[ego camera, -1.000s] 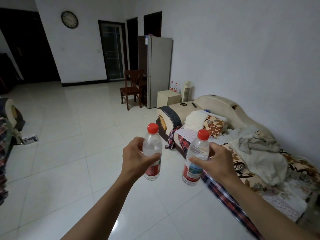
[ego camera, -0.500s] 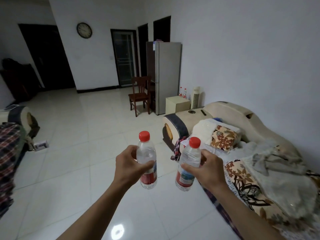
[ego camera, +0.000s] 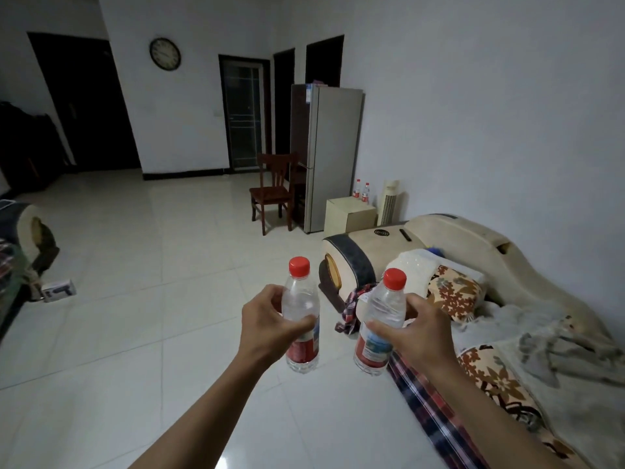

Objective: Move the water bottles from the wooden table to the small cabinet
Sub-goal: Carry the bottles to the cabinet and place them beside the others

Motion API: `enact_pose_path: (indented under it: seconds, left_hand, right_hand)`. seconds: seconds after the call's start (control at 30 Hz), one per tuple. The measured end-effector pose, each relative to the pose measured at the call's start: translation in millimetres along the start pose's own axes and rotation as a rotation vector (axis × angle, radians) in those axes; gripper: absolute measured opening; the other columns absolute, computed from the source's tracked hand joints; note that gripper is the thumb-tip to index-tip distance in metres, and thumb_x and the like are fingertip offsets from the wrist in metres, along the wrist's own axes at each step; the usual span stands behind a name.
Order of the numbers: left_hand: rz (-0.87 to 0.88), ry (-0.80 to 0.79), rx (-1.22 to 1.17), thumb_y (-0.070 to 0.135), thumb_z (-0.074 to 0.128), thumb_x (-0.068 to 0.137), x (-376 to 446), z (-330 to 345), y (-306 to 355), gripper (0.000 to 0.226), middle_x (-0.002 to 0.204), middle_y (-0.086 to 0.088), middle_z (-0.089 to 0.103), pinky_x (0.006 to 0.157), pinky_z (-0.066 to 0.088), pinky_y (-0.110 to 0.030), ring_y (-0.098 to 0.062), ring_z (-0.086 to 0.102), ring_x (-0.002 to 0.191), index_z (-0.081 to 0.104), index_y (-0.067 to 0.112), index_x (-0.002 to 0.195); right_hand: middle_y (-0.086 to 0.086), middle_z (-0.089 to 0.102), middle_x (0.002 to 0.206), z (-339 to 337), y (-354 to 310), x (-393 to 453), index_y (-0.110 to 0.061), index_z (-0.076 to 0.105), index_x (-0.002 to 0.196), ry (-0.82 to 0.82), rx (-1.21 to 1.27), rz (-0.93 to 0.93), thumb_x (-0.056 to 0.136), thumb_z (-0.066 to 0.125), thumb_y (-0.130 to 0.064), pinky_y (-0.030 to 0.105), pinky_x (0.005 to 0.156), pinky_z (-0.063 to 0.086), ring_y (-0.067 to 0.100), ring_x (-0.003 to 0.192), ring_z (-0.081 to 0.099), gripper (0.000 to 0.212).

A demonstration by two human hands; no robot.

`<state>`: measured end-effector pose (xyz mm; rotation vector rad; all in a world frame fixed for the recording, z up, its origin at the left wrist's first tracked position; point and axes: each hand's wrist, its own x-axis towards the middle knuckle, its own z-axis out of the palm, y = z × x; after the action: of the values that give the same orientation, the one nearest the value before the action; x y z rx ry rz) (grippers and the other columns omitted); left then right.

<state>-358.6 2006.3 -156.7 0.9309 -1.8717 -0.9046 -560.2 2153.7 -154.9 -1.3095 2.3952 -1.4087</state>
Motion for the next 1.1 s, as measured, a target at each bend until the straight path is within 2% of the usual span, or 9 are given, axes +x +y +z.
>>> enact_pose_path:
  seconds: [0.17,0.33,0.5,0.67,0.77,0.87,1.1]
  left_hand:
    - [0.004,-0.037,-0.039,0.028,0.09,0.061,60.1,-13.7,-32.4,0.051,0.092,0.005,0.066,0.074,0.058,-0.024,-0.013,0.065,0.082,0.062,0.019,0.102]
    - [0.009,-0.05,-0.055,0.03,0.089,0.062,113.6,-30.1,-63.5,0.051,0.094,0.005,0.066,0.075,0.058,-0.024,-0.012,0.064,0.083,0.062,0.019,0.104]
    - [-0.002,-0.032,-0.043,0.029,0.089,0.062,165.1,-40.6,-92.1,0.052,0.094,0.004,0.067,0.075,0.058,-0.026,-0.012,0.064,0.082,0.063,0.018,0.105]
    - [-0.031,-0.005,-0.03,0.028,0.089,0.06,218.9,-28.0,-118.3,0.052,0.093,0.003,0.068,0.074,0.058,-0.026,-0.013,0.065,0.082,0.065,0.017,0.105]
    - [-0.039,-0.025,-0.009,0.027,0.089,0.059,257.4,-9.8,-130.3,0.051,0.091,0.005,0.067,0.07,0.055,-0.021,-0.011,0.064,0.081,0.065,0.017,0.102]
    - [-0.037,-0.038,0.012,0.026,0.089,0.058,304.4,12.8,-139.6,0.05,0.09,0.006,0.067,0.067,0.052,-0.016,-0.01,0.064,0.08,0.065,0.017,0.101]
    - [-0.019,-0.011,0.03,0.043,0.079,0.047,415.0,62.6,-149.3,0.055,0.088,0.01,0.067,0.067,0.059,-0.028,-0.011,0.065,0.08,0.064,0.024,0.097]
  right_hand:
    - [-0.008,0.071,0.096,49.4,-38.5,45.6,-0.022,0.068,0.096,0.041,-0.005,-0.002,0.066,0.087,-0.037,0.025,0.067,0.06,0.008,0.085,0.069,0.039]
    - [-0.009,0.071,0.102,91.7,-61.7,85.7,-0.022,0.068,0.103,0.063,0.007,-0.034,0.066,0.086,-0.041,0.022,0.068,0.06,0.008,0.088,0.069,0.045]
    - [-0.015,0.07,0.092,128.5,-73.2,134.3,-0.026,0.068,0.095,0.038,0.035,-0.034,0.064,0.087,-0.041,0.011,0.061,0.053,0.005,0.083,0.069,0.039]
    - [-0.015,0.071,0.091,164.1,-56.1,193.1,-0.029,0.067,0.092,0.014,0.076,-0.041,0.062,0.086,-0.044,0.023,0.068,0.059,0.006,0.084,0.069,0.038]
    - [-0.012,0.071,0.093,181.7,-40.1,235.9,-0.028,0.067,0.094,-0.005,0.119,-0.029,0.066,0.088,-0.034,0.019,0.068,0.058,0.006,0.086,0.069,0.035]
    - [-0.012,0.072,0.089,198.8,-21.4,288.4,-0.024,0.069,0.094,-0.007,0.15,-0.025,0.065,0.089,-0.032,0.016,0.064,0.057,0.004,0.083,0.069,0.036]
    - [-0.012,0.071,0.085,214.9,10.3,411.2,-0.023,0.07,0.091,0.018,0.17,-0.011,0.064,0.09,-0.031,0.011,0.059,0.052,0.0,0.077,0.067,0.034]
